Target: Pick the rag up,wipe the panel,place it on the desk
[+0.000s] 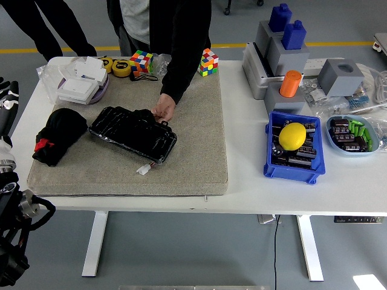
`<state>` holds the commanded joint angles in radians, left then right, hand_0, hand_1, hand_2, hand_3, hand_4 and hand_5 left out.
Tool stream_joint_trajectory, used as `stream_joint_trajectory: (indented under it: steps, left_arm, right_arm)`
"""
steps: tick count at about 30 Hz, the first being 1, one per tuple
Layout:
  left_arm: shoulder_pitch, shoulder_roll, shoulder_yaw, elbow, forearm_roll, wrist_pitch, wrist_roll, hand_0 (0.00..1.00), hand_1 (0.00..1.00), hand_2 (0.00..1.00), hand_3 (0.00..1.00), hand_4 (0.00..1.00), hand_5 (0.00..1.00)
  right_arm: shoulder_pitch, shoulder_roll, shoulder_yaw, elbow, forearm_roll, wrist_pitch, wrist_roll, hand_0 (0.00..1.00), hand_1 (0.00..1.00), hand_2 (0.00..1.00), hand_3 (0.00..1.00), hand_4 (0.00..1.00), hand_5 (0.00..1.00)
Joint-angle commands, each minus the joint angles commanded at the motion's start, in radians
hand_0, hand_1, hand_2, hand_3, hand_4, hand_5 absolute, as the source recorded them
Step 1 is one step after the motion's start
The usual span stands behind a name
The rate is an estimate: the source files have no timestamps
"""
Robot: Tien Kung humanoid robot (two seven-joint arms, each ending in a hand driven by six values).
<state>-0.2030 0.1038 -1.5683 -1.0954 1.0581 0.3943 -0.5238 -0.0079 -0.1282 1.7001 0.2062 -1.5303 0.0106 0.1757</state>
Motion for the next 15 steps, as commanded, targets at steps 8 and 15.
stream_joint_trajectory:
  steps: [8,15]
  left_arm:
    - [0.001,0.005,0.001,-0.003,0.002,0.000,0.003,0.505,0.604,0.609,0.598,0.870,0.385]
    - [0.007,0.004,0.001,-0.005,0.002,0.000,0.004,0.508,0.606,0.609,0.600,0.871,0.386]
  right_arm:
    - [0.000,-0.002,-0.013,0.000,0.001,0.000,0.000,0.537,0.562,0.493,0.522,0.893,0.369]
    - [-0.004,-0.009,-0.030,0.000,0.004,0.000,-0.001,0.536,0.563,0.493,0.522,0.893,0.368]
